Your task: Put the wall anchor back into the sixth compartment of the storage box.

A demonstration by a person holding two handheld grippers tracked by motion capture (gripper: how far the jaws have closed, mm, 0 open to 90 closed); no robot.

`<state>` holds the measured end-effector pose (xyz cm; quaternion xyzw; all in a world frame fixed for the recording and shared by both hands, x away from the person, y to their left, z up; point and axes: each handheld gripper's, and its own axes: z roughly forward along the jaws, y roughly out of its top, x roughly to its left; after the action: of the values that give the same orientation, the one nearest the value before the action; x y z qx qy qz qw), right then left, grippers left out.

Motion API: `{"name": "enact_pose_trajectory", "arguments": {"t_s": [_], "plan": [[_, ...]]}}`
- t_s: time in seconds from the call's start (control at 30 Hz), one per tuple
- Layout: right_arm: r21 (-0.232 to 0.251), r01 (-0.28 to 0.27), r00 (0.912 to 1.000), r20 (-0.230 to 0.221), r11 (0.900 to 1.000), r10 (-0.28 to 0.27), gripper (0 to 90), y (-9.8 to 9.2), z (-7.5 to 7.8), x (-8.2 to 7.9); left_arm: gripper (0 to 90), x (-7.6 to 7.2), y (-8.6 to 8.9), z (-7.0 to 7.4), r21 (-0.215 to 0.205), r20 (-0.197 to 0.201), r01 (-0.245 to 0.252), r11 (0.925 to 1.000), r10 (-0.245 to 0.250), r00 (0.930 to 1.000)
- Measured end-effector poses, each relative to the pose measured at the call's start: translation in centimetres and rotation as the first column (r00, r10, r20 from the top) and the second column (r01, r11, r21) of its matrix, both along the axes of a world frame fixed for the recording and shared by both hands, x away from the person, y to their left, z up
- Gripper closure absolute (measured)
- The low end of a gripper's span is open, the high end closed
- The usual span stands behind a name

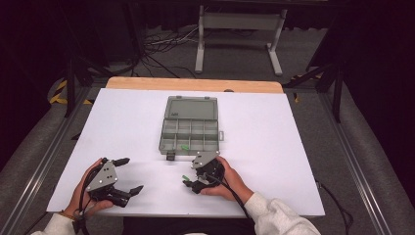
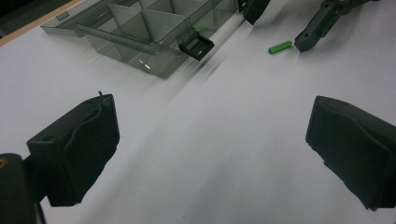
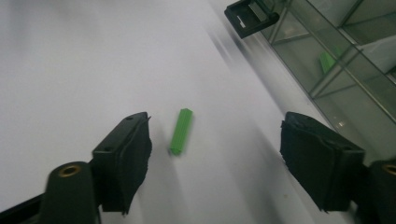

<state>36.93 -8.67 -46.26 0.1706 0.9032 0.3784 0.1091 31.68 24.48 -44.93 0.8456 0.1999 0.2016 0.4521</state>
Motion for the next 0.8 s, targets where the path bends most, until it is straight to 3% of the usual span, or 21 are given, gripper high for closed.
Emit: {"name": "enact_pose_trajectory", "arguments": {"t_s": [0.13, 0.27, 0.57, 0.8], "plan": [[0.023, -0.03, 0.999, -0.032, 0.999, 0.031, 42.6, 0.14, -0.04, 0.04, 3.7, -0.01, -0.09, -0.06, -0.002, -0.001, -0.001, 1.0, 0.001, 1.0], [0.023, -0.053, 0.9981, -0.031, 0.998, 0.054, 60.1, 0.46, 0.09, -0.11, 3.7, 0.02, -0.1, -0.07, 0.003, -0.001, 0.002, 1.0, -0.002, 1.0], [0.029, -0.053, 0.998, -0.032, 0.998, 0.054, 84.5, 0.74, 0.09, -0.06, 3.7, 0.03, -0.12, -0.12, 0.005, -0.004, 0.0, 1.0, 0.0, 1.0], [0.029, -0.055, 0.9982, -0.022, 0.998, 0.056, 84.9, 0.73, 0.08, -0.1, 3.7, 0.03, -0.11, -0.12, 0.005, -0.003, 0.0, 1.0, 0.0, 1.0]]}}
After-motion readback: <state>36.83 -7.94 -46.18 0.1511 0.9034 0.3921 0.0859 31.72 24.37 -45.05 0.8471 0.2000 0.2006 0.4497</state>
